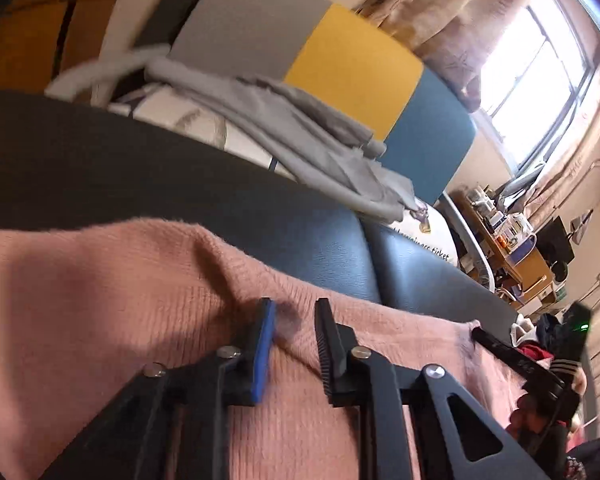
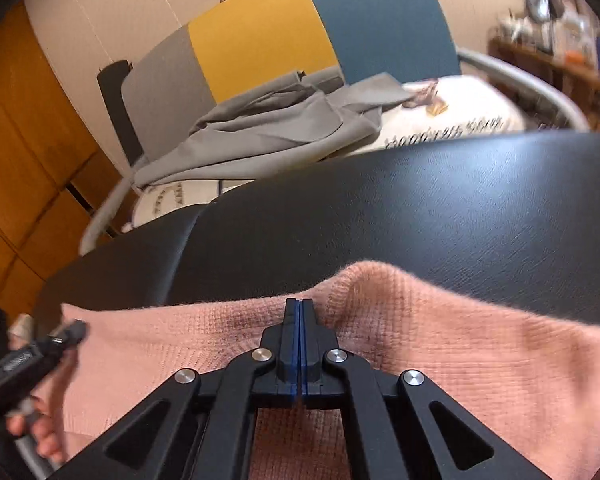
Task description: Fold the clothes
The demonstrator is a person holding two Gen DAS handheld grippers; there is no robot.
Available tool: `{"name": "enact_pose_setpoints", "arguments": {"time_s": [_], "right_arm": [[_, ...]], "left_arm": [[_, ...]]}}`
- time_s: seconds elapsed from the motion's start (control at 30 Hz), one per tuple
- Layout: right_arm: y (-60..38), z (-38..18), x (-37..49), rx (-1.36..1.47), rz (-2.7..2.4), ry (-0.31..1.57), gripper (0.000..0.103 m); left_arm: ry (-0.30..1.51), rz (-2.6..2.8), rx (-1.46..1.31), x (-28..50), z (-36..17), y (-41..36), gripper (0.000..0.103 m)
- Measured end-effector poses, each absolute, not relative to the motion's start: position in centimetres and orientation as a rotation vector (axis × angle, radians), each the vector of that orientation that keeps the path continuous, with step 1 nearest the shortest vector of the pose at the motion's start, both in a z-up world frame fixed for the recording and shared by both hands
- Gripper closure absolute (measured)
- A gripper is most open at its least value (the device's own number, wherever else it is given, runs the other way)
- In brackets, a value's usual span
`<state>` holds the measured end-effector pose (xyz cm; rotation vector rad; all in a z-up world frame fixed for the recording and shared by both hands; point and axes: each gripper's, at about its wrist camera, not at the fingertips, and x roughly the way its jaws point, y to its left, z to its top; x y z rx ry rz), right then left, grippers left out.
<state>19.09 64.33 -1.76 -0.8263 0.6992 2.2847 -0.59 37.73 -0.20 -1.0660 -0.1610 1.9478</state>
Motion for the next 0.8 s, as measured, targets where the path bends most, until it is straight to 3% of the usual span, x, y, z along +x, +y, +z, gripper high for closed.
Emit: {"name": "enact_pose_setpoints", "arguments": {"time_s": [0.13, 0.27, 0.43, 0.67, 0.8], "right_arm": [[58.7, 0.8, 19.1, -0.782, 2.469, 0.596, 0.085], [54.4, -0.7, 18.0, -0.933, 2.478, 0.495, 0.083], [53.3, -2.9, 17.9, -1.006, 2.428, 0.489, 0.081], [51.8, -2.6, 17.5, -1.044, 2.394, 0.387, 0.077], [49.5, -0.7, 17.1, -1.023, 2.390, 0.330, 0.069]], "left_arm": [[-0.154, 1.892, -0.974, 2.8, 0.9, 37.9, 0.081], [0.062, 1.835, -1.059, 5.3, -1.7, 40.9, 0.081], [0.036, 1.923, -1.089, 4.7, -0.7, 38.3, 0.081], [-0.005, 2.016, -1.126, 6.1, -1.9, 28.4, 0.081], [-0.147, 1.999, -1.154, 5.0, -2.9, 24.7, 0.080]]}}
